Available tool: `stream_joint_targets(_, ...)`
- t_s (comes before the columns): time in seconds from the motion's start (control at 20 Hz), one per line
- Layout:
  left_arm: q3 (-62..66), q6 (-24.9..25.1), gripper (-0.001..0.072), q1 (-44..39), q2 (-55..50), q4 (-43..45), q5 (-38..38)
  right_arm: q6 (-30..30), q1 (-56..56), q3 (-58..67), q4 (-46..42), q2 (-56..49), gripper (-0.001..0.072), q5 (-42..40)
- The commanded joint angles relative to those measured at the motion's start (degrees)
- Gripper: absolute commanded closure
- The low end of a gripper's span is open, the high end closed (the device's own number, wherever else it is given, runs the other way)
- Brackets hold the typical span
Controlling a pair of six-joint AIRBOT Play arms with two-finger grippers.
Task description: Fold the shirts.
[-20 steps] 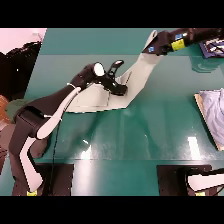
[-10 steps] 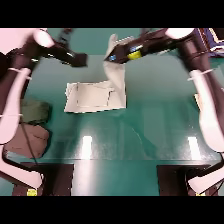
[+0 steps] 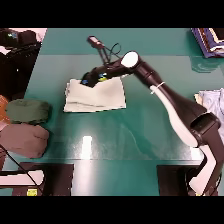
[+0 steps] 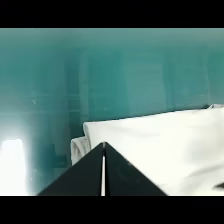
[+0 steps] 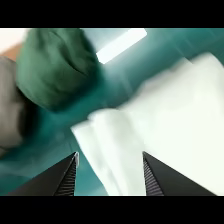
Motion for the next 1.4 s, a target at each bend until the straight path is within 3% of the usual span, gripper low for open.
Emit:
stream_joint_targets(0.0,-0.1,1.1,0.0682,0.9,0.6,-0.4,-3.6,7.3,-8.2,-5.7,-9.7,3.9,0.0263,10.2)
stream_joint_targets(0.1,-0.1,1.1,0.0682,0.9,0.6,-0.4,-3.9,12.2,-14.2,-12.9,-10.7,6.8,0.0262,10.3)
stream_joint_targets(0.2,-0.1,1.1,0.0682,0.9,0.6,-1.0,-3.8,12.9,-19.0,-18.9,-10.6,7.8,0.0236,10.1)
stream_joint_targets(0.25,-0.1,1.1,0.0682,0.9,0.6,-1.8,-3.8,13.8,-20.8,-21.0,-10.4,7.6,0.0090,10.2)
stream_joint_targets(0.3,-0.1,1.1,0.0682,0.9,0.6,-2.7,-3.8,14.6,-22.0,-23.2,-8.3,6.9,0.0036,10.1)
stream_joint_targets(0.55,-0.1,1.1,0.0682,0.9,0.6,-3.2,-3.7,14.3,-21.9,-26.1,6.9,0.6,0.0069,7.1)
stream_joint_targets(0.9,-0.1,1.1,0.0682,0.9,0.6,-3.2,-3.7,14.4,-13.1,-11.9,9.0,-9.0,0.0143,6.1)
stream_joint_targets(0.95,-0.1,1.1,0.0682,0.9,0.6,-3.2,-3.8,14.4,-12.0,-10.2,9.0,-9.8,0.0227,6.0)
stream_joint_targets(1.05,-0.1,1.1,0.0682,0.9,0.6,-3.3,-3.9,14.3,-10.3,-7.6,8.8,-10.6,0.0462,4.6)
stream_joint_targets(1.1,-0.1,1.1,0.0682,0.9,0.6,-3.4,-3.9,13.5,-9.7,-6.8,8.9,-10.6,0.0617,3.5)
stream_joint_targets(1.15,-0.1,1.1,0.0682,0.9,0.6,-3.7,-4.1,12.5,-9.6,-5.6,8.7,-10.6,0.0700,3.3)
stream_joint_targets(1.35,0.0,1.2,0.0683,-2.4,0.6,-3.7,-5.7,17.5,-12.8,-3.5,3.1,-6.9,0.0700,4.0)
